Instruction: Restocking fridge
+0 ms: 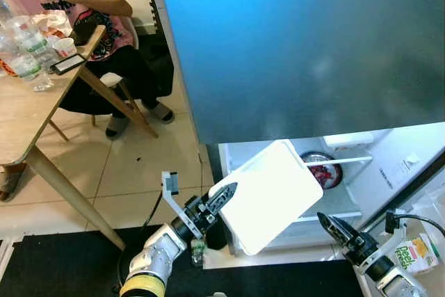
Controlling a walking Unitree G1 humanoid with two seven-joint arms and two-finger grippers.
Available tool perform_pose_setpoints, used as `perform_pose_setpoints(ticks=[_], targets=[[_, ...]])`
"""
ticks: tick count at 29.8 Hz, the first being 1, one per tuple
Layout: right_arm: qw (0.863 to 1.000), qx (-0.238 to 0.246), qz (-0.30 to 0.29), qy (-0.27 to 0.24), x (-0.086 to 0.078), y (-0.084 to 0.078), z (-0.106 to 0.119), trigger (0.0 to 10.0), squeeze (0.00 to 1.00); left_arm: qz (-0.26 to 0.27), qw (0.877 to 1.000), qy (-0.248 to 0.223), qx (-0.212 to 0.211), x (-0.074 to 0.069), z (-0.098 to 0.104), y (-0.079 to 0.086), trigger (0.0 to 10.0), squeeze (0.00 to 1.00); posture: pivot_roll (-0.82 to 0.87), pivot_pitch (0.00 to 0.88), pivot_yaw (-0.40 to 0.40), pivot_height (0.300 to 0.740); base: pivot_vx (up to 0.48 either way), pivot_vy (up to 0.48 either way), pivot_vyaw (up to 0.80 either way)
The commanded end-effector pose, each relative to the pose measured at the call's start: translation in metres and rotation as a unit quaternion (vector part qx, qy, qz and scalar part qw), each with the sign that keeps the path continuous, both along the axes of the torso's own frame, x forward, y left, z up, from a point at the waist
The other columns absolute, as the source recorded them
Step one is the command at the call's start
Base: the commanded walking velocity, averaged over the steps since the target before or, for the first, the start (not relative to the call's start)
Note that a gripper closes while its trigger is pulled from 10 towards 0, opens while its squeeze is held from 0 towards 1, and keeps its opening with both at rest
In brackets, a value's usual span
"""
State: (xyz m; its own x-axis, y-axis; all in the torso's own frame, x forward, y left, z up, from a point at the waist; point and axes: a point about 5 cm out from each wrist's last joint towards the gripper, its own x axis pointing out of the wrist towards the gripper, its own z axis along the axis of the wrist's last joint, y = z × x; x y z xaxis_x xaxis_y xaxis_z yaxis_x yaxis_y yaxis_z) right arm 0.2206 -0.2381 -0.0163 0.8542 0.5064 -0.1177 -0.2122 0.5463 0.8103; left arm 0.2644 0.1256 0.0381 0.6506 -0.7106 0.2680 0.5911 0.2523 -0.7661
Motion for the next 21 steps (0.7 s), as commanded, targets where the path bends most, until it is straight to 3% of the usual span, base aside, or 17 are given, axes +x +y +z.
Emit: perform_pose_setpoints(ticks=[1,10,21], targets=[[1.0,0.018,-0.012,-0.002,-0.002,0.0,-0.001,10.0,0.0,-0.002,1.0,-0.007,-0.025,-0.003,0.003,0.001,10.0,0.0,0.0,0.076,0.068,0.74,0.0,0.0,0.0],[0.995,0.074,0.034,-0.061,0.008,0.015,0.011,10.0,0.0,0.004,0.999,-0.007,-0.048,-0.002,0.008,-0.001,10.0,0.0,0.0,0.078,0.069,0.74,0.0,0.0,0.0],[0.979,0.115,0.141,-0.089,0.012,0.056,0.015,10.0,0.0,0.001,0.997,-0.025,-0.079,0.003,0.022,-0.008,10.0,0.0,0.0,0.101,0.064,0.74,0.0,0.0,0.0]])
